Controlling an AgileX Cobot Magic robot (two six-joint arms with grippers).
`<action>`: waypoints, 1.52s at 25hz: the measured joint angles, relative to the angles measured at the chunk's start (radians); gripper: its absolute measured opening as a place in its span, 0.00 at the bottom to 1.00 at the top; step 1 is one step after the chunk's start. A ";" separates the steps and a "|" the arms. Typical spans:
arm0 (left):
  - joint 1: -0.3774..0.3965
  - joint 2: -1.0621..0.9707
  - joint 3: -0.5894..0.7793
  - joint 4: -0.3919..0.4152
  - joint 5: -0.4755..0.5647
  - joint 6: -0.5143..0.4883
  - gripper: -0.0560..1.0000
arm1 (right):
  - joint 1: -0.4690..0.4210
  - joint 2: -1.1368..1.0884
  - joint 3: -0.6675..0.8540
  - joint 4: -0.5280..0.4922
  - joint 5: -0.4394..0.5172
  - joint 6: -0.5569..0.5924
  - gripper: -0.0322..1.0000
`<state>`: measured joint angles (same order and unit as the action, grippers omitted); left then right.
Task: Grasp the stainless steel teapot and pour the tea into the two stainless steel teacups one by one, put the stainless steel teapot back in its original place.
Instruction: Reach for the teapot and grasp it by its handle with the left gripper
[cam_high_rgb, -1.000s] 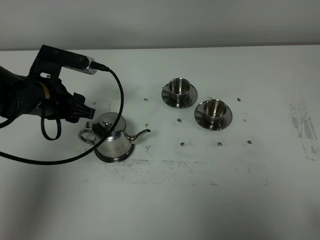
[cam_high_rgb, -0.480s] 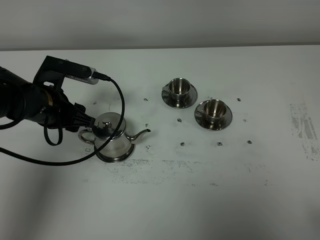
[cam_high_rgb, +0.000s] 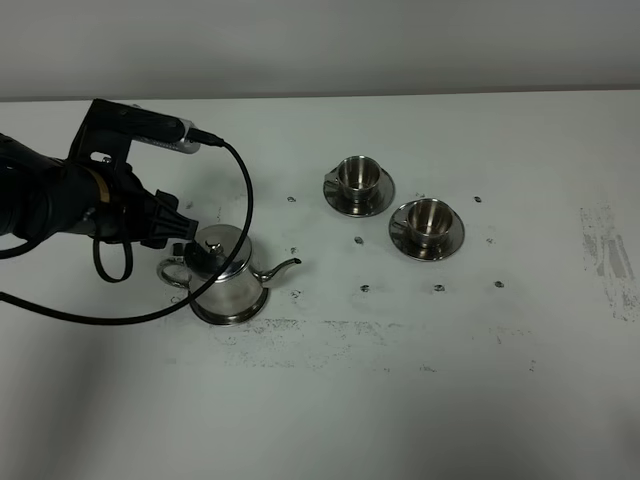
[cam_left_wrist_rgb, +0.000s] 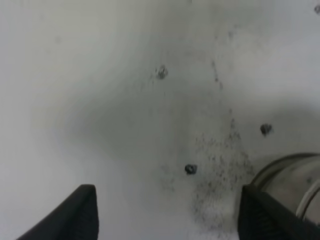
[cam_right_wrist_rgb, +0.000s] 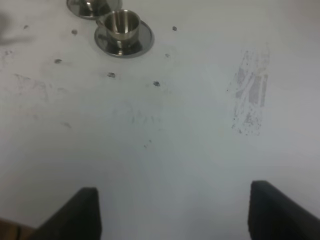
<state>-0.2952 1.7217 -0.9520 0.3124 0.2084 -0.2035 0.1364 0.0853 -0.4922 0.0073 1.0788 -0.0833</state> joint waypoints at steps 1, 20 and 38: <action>0.000 0.000 0.000 0.001 -0.011 0.000 0.59 | 0.000 0.000 0.000 0.000 0.000 0.000 0.60; -0.006 0.000 0.000 0.005 0.023 -0.001 0.59 | 0.000 0.000 0.000 0.000 -0.001 0.000 0.60; -0.018 0.041 0.000 -0.009 0.100 -0.001 0.59 | 0.000 0.000 0.000 0.000 -0.002 0.000 0.60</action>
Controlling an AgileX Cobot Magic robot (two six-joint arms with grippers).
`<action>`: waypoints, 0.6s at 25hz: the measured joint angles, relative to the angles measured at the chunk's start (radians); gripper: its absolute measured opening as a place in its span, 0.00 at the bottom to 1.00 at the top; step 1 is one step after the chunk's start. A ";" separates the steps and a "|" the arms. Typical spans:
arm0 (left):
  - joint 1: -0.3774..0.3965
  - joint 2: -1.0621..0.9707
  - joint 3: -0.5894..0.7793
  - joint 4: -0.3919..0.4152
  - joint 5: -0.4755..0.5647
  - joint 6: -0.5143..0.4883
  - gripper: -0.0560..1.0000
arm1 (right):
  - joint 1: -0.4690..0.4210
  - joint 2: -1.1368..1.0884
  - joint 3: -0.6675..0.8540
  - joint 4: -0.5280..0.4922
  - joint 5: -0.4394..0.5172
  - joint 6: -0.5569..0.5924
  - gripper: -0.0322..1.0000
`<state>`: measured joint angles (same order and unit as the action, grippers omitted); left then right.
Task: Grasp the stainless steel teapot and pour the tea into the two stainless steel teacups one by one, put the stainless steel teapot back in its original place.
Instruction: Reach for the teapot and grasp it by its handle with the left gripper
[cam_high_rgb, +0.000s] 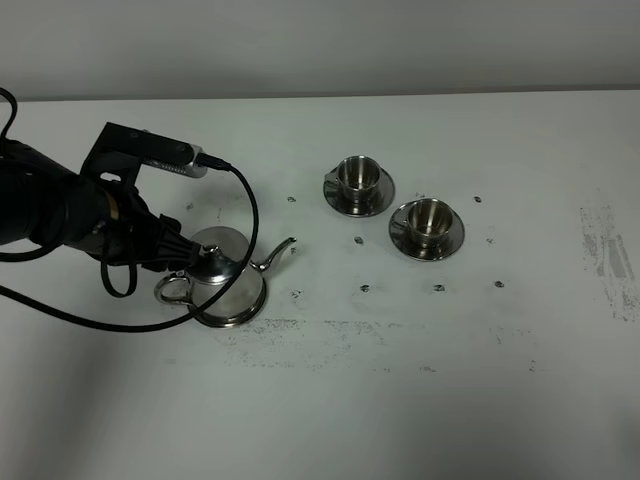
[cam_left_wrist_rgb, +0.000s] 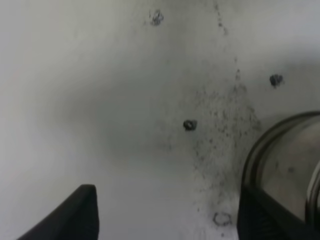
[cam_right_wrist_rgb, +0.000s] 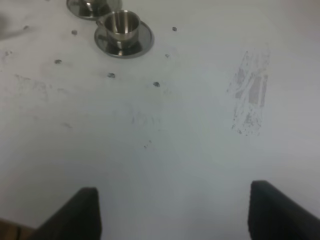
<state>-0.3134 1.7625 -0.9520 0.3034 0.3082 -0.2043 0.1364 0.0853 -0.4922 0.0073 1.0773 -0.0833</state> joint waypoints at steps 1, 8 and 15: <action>-0.004 0.000 0.000 -0.002 0.013 0.000 0.59 | 0.000 0.000 0.000 0.000 -0.001 0.000 0.60; -0.018 0.000 0.000 -0.018 0.073 0.000 0.59 | 0.000 0.000 0.000 0.000 -0.001 0.000 0.60; -0.018 0.000 0.000 -0.018 0.168 0.000 0.59 | 0.000 0.000 0.000 0.000 -0.001 0.000 0.60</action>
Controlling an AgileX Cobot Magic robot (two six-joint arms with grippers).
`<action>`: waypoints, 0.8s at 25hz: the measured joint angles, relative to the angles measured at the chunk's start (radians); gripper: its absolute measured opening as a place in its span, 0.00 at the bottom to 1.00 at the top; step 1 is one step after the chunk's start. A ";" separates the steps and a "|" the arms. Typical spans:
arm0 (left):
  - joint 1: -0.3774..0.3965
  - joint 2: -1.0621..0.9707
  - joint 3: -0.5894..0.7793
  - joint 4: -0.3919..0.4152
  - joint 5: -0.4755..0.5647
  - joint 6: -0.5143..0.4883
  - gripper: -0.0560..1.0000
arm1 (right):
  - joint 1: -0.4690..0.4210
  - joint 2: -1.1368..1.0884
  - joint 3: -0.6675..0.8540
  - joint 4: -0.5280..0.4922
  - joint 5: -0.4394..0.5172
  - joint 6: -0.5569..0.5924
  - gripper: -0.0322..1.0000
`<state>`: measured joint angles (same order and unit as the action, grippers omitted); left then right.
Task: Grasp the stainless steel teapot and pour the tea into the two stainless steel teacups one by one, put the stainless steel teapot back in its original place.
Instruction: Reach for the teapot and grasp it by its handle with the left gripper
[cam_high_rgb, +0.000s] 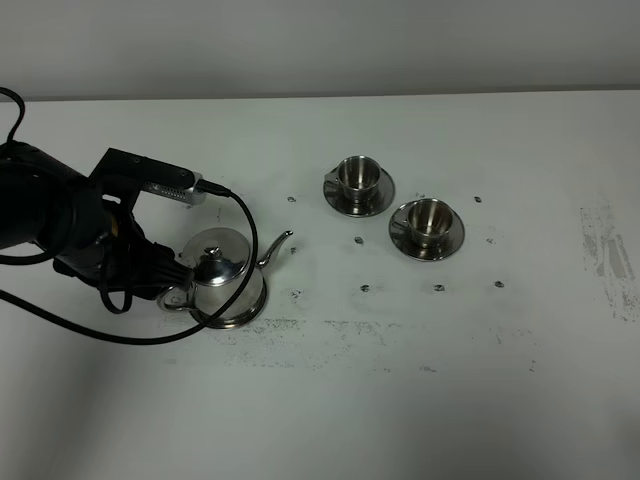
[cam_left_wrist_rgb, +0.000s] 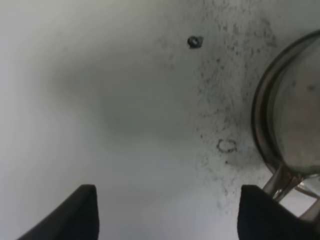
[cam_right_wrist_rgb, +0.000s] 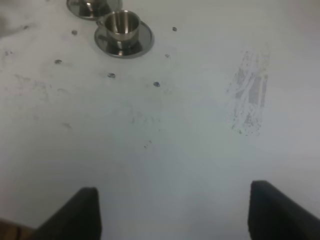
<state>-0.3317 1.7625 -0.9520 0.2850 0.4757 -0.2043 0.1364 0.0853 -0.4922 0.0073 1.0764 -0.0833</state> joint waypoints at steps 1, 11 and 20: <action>0.000 0.000 0.000 0.000 0.005 0.000 0.59 | 0.000 0.000 0.000 0.000 0.000 0.000 0.60; 0.000 0.000 0.000 -0.021 0.063 0.037 0.59 | 0.000 0.000 0.000 0.000 0.000 0.000 0.60; -0.008 -0.010 0.000 -0.066 0.074 0.093 0.59 | 0.000 0.000 0.000 0.000 0.000 0.000 0.60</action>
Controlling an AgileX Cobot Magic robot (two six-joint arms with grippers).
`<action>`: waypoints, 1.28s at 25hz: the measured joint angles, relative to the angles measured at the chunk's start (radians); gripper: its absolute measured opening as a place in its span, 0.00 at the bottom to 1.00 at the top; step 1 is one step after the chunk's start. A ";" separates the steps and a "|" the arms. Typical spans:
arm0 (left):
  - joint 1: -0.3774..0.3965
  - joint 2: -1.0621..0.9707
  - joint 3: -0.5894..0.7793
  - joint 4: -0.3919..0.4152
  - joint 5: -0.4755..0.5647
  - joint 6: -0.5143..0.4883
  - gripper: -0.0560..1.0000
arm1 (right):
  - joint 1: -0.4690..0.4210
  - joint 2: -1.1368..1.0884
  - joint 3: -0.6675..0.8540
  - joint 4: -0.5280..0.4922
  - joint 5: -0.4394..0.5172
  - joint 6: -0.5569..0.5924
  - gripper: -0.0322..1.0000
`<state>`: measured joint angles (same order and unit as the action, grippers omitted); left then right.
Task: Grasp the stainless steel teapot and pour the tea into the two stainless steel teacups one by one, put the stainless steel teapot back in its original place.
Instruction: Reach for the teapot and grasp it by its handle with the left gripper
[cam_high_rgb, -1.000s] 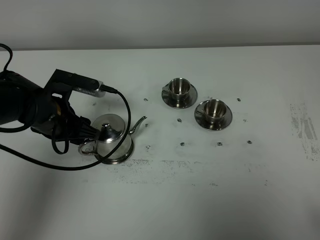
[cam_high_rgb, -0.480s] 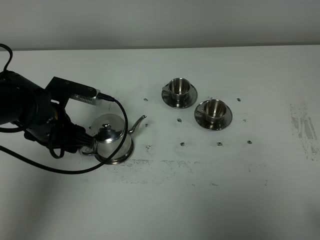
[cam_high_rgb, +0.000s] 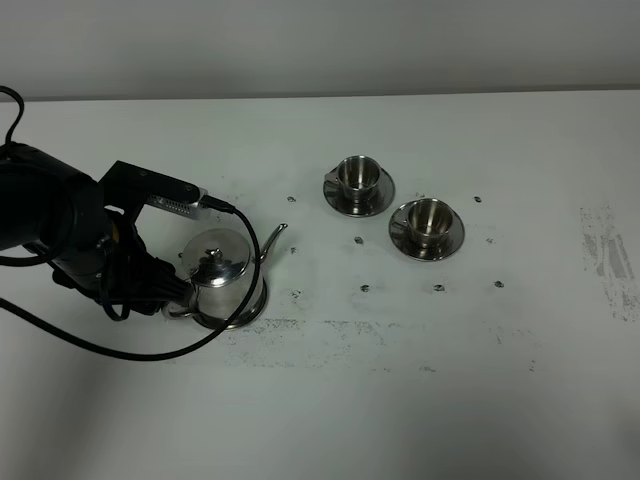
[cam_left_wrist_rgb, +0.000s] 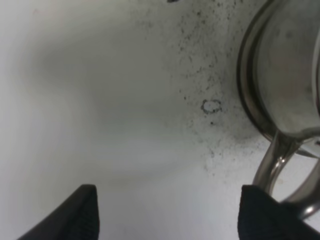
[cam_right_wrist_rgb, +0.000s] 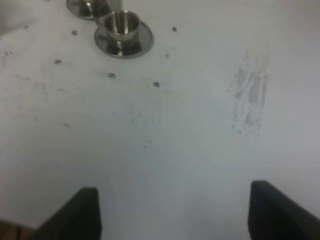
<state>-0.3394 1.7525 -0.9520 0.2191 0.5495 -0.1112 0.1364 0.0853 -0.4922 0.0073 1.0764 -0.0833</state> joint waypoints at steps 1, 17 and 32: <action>-0.001 -0.008 0.000 0.000 0.002 0.002 0.59 | 0.000 0.000 0.000 0.000 0.000 0.000 0.60; -0.006 -0.078 0.025 0.014 0.026 -0.002 0.59 | 0.000 0.000 0.000 0.000 0.000 0.000 0.60; -0.001 -0.047 0.031 0.053 -0.028 0.043 0.59 | 0.000 0.000 0.000 0.000 0.000 0.000 0.60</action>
<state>-0.3407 1.7054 -0.9210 0.2717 0.5213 -0.0681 0.1364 0.0853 -0.4922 0.0073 1.0764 -0.0833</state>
